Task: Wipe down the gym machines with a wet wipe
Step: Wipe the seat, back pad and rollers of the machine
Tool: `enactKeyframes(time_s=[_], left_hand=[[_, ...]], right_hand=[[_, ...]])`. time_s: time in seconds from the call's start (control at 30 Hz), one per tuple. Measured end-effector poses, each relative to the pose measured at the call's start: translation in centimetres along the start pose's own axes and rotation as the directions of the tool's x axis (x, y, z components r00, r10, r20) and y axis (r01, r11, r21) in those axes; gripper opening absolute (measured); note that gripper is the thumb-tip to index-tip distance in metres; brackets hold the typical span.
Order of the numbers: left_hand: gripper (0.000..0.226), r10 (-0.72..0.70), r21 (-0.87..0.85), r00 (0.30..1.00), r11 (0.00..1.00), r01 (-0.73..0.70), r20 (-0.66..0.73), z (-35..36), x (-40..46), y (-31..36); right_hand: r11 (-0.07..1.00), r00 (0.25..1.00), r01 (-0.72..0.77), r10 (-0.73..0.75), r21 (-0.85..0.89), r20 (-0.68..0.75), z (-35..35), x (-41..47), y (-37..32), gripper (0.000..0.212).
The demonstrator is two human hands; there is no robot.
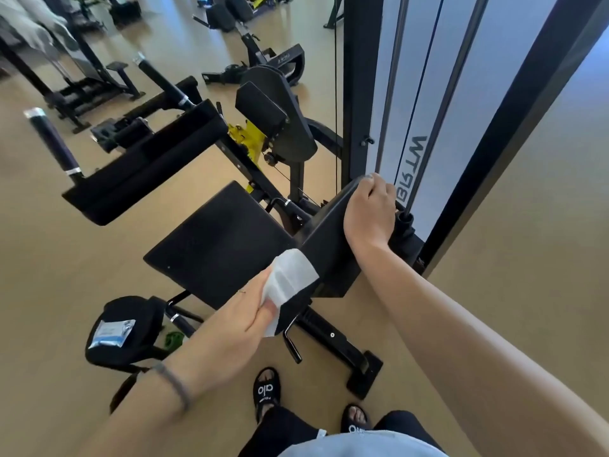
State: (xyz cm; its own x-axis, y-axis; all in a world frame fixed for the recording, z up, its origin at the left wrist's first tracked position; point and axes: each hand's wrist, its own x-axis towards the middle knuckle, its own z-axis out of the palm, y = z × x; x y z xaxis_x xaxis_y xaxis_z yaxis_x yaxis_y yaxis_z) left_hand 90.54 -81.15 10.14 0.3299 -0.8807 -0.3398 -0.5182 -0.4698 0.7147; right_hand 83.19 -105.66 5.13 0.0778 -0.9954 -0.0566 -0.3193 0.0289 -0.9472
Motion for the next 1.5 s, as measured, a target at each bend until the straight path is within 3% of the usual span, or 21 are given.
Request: enactKeyframes(time_s=[0.1,0.27,0.47,0.6,0.8,0.9,1.0,1.07,1.17,1.27,1.4,1.5], left_hand=[[0.037,-0.025,-0.077,0.999,0.997,0.028,0.04,-0.3,3.8,1.6],[0.053,-0.096,-0.222,0.962,0.963,0.155,0.255,-0.9,12.4,5.0],[0.06,0.101,-0.271,0.945,0.962,-0.013,0.312,-1.6,8.1,0.7],[0.066,0.086,-0.238,0.908,0.971,0.016,0.41,-2.1,10.1,-1.1],[0.079,0.196,-0.421,0.88,0.907,0.004,0.432,-1.2,21.1,3.8],[0.079,0.263,-0.389,0.868,0.917,-0.089,0.421,-0.5,21.2,1.6],[0.061,0.225,-0.376,0.867,0.925,-0.047,0.445,0.0,17.1,-4.7],[0.058,0.281,-0.395,0.864,0.913,-0.106,0.418,-0.6,14.6,-6.3],[0.061,0.401,-0.385,0.776,0.896,-0.221,0.487,-2.1,14.7,-3.0],[0.058,0.546,-0.406,0.731,0.827,-0.39,0.41,-2.2,17.7,0.5],[0.052,0.531,-0.387,0.753,0.836,-0.39,0.389,-1.8,19.4,-1.0],[0.052,0.411,-0.357,0.79,0.897,-0.261,0.455,-3.4,17.7,-6.4]], right_hand=[[1.0,1.0,-0.014,0.015,0.028,-0.01,0.1,0.2,-0.1,0.042],[0.998,0.999,-0.029,0.031,0.064,-0.018,-0.1,0.4,-0.1,0.039],[0.993,0.998,-0.04,0.044,0.107,-0.033,0.2,0.1,0.2,0.044],[0.989,0.995,-0.073,0.082,0.127,-0.064,0.4,0.5,-0.1,0.043],[0.988,0.988,-0.086,0.101,0.129,-0.117,0.4,0.4,-0.8,0.04],[0.988,0.987,-0.092,0.107,0.123,-0.119,0.4,0.0,-0.7,0.039],[0.986,0.984,-0.11,0.126,0.127,-0.127,0.6,-0.1,-0.5,0.038],[0.985,0.979,-0.125,0.142,0.115,-0.149,0.7,0.1,-0.5,0.038],[0.989,0.976,-0.127,0.138,0.079,-0.168,0.9,0.4,-0.6,0.042],[0.99,0.974,-0.119,0.13,0.071,-0.183,1.0,0.3,-0.4,0.041],[0.991,0.973,-0.13,0.132,0.025,-0.188,0.9,0.3,-0.5,0.043],[0.991,0.977,-0.128,0.119,-0.04,-0.176,0.8,0.2,-0.7,0.046]])
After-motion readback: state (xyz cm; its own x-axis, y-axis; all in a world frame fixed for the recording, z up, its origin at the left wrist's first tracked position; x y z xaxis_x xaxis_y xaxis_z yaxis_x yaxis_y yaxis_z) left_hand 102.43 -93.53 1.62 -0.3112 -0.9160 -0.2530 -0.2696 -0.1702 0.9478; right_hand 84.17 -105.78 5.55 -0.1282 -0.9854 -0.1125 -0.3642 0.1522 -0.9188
